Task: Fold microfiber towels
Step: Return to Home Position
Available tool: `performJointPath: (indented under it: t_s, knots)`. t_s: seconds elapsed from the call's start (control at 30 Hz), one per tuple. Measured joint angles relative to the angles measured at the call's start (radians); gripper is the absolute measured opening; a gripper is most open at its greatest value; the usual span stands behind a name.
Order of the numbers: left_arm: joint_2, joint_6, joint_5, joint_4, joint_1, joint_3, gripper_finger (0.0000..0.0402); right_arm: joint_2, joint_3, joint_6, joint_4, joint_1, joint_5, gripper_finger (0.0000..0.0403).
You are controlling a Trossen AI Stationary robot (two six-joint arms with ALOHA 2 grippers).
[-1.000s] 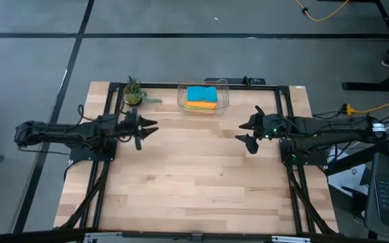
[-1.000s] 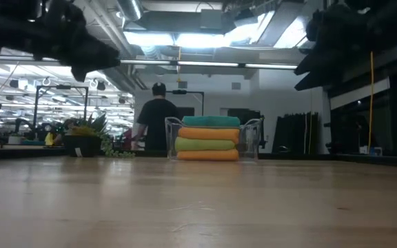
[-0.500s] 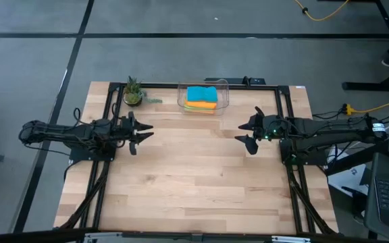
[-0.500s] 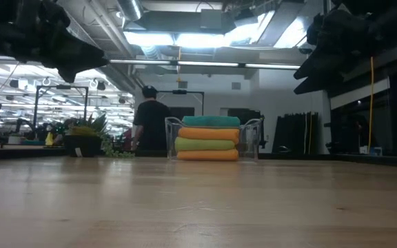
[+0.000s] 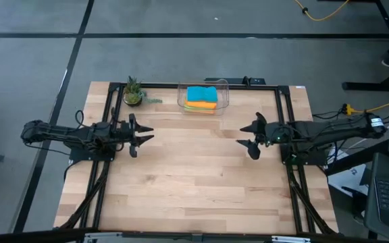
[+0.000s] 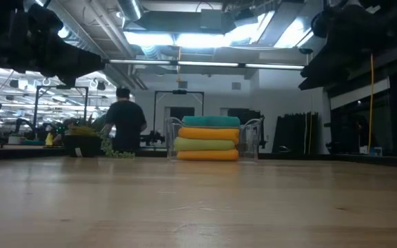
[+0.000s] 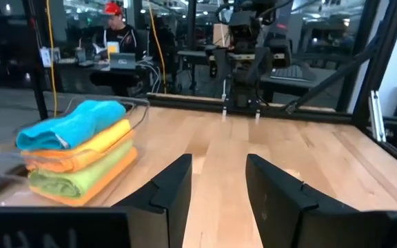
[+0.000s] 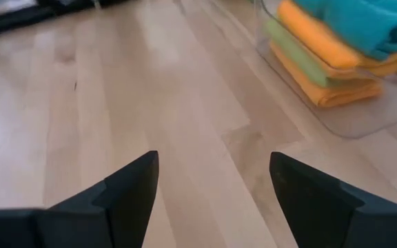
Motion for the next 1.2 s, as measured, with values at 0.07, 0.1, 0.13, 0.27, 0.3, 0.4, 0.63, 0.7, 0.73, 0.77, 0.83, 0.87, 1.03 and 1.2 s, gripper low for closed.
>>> performJointPath:
  t_s: [0.07, 0.1, 0.13, 0.27, 0.3, 0.4, 0.63, 0.7, 0.73, 0.77, 0.83, 0.87, 1.03, 1.2]
  knots:
    - [0.006, -0.034, 0.0, -0.003, 0.0, 0.0, 0.0132, -0.041, -0.021, -0.015, 0.001, 0.024, 0.04, 0.0278]
    - [0.011, -0.046, 0.0, -0.007, 0.0, 0.0, 0.0132, -0.07, -0.039, -0.014, 0.003, 0.036, 0.063, 0.0278]
    - [0.011, -0.05, 0.0, -0.014, 0.0, 0.0, 0.0132, -0.102, -0.061, -0.012, 0.004, 0.048, 0.09, 0.0278]
    - [0.01, -0.052, 0.0, -0.009, 0.0, 0.0, 0.0132, -0.241, -0.156, -0.02, 0.059, 0.091, 0.077, 0.0278]
    - [0.01, -0.052, 0.0, -0.012, 0.0, 0.0, 0.0132, -0.271, -0.178, -0.042, 0.086, 0.101, 0.053, 0.0278]
    - [0.01, -0.053, 0.001, -0.012, 0.0, 0.0, 0.0131, -0.377, -0.257, -0.096, 0.15, 0.122, 0.039, 0.0278]
    - [0.01, -0.054, 0.001, -0.012, 0.0, 0.0, 0.0131, -0.638, -0.4, -0.194, 0.245, 0.127, -0.019, 0.0278]
    - [0.01, -0.054, 0.002, -0.012, 0.0, 0.0, 0.0131, -0.701, -0.421, -0.225, 0.245, 0.127, -0.046, 0.0278]
    - [0.01, -0.054, 0.002, -0.012, 0.0, 0.0, 0.0131, -0.733, -0.431, -0.243, 0.245, 0.127, -0.058, 0.0278]
    - [0.01, -0.054, 0.002, -0.012, 0.0, 0.0, 0.0131, -0.764, -0.443, -0.262, 0.246, 0.127, -0.067, 0.0278]
    - [0.01, -0.055, 0.002, -0.011, 0.0, 0.0, 0.0131, -0.788, -0.451, -0.298, 0.279, 0.126, -0.071, 0.0278]
    - [0.01, -0.054, 0.002, -0.011, 0.0, 0.0, 0.0131, -0.788, -0.453, -0.308, 0.288, 0.126, -0.071, 0.0278]
    - [0.009, -0.055, 0.002, -0.011, 0.0, 0.0, 0.0131, -0.779, -0.46, -0.301, 0.286, 0.126, -0.067, 0.0278]
    - [0.009, -0.055, 0.002, -0.011, 0.0, 0.0, 0.0131, -0.774, -0.46, -0.33, 0.285, 0.126, -0.07, 0.0278]
